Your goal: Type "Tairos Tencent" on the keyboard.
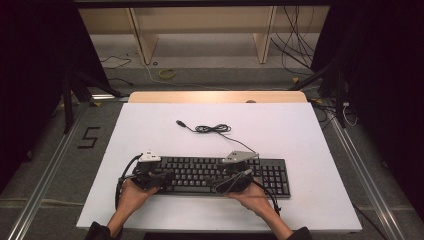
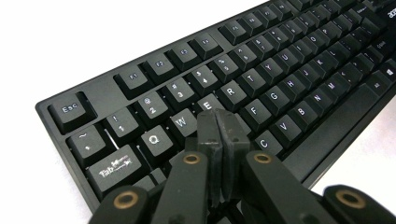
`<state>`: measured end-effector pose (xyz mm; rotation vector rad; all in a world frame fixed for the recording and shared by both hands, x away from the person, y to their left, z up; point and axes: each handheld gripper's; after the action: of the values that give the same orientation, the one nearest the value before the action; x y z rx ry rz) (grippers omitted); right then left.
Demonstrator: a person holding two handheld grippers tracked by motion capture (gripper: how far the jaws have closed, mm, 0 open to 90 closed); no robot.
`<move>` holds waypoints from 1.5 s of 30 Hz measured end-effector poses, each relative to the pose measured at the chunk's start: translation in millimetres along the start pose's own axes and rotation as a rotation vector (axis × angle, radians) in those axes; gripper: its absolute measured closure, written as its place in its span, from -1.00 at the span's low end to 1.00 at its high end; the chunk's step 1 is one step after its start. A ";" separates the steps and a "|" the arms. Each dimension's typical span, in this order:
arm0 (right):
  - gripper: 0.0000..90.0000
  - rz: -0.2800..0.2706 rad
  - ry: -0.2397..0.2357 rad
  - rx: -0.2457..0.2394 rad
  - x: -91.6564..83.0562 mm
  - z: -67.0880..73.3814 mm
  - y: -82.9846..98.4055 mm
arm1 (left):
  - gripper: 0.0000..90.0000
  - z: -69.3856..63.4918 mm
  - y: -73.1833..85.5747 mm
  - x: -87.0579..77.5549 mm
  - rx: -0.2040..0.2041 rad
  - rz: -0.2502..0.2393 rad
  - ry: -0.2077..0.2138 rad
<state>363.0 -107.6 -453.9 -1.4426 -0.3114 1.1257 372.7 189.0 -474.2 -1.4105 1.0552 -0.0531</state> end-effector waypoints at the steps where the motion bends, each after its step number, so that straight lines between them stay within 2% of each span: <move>1: -0.23 -0.001 0.000 -0.003 -0.3 0.2 0.2 | 0.97 -0.1 -0.1 0.3 0.001 0.002 0.000; 11: -0.25 -0.001 -0.003 -0.010 -2.3 1.6 1.9 | 0.98 -1.3 0.4 2.3 0.004 0.009 0.004; 13: -0.26 -0.001 -0.003 -0.010 -2.8 1.8 2.2 | 0.98 -1.0 0.7 3.3 0.015 0.018 0.005; 15: -0.26 0.001 -0.001 -0.010 -2.9 1.7 2.4 | 0.99 -1.5 1.9 5.1 -0.003 0.018 0.005; 22: -0.26 0.001 0.005 -0.010 -3.2 1.7 2.4 | 0.99 -0.8 2.0 4.7 -0.005 0.018 0.008; 25: -0.26 -0.001 0.004 -0.011 -3.0 1.5 2.3 | 0.96 -1.3 1.3 3.7 -0.008 0.003 0.001; 30: -0.26 -0.001 0.006 -0.011 -2.2 1.1 2.5 | 0.74 -0.9 -0.3 0.3 -0.003 -0.026 0.001; 32: -0.25 -0.002 0.007 -0.011 -1.5 1.5 2.4 | 0.65 1.0 -1.0 -2.4 -0.025 -0.053 0.025; 35: -0.25 -0.003 0.005 -0.014 -1.0 2.0 2.4 | 0.44 0.8 -2.0 -4.7 -0.030 -0.075 0.029; 36: -0.25 -0.003 0.005 -0.014 -1.0 2.0 2.4 | 0.44 0.4 -2.5 -5.3 -0.037 -0.086 0.026; 37: -0.25 -0.004 0.003 -0.012 -0.6 1.9 2.4 | 0.26 0.6 -3.0 -6.2 -0.037 -0.093 0.027; 38: -0.25 -0.004 0.003 -0.012 -0.6 1.9 2.4 | 0.26 0.6 -3.3 -6.8 -0.042 -0.104 0.029; 39: -0.25 -0.004 0.003 -0.012 0.0 2.3 2.5 | 0.14 0.6 -3.5 -7.2 -0.046 -0.113 0.034; 41: -0.25 -0.003 0.003 -0.011 0.2 2.5 2.5 | 0.09 0.3 -3.7 -7.9 -0.052 -0.123 0.033; 43: -0.25 -0.004 0.002 -0.013 1.0 3.5 2.5 | -0.06 0.5 -3.9 -8.7 -0.062 -0.126 0.032; 45: -0.25 -0.003 0.001 -0.014 2.0 4.3 2.7 | -0.10 1.0 -4.0 -10.7 -0.077 -0.141 0.040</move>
<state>359.6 -104.1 -456.4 -1.4544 -0.3209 1.1218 369.3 195.3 -465.1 -1.5581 0.9981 -0.1444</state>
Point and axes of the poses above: each handheld gripper's, and its own axes: x roughly forward along the jaws, y roughly out of its underside, z roughly to its left, and after that the axes turned 10 degrees about -z, right-handed
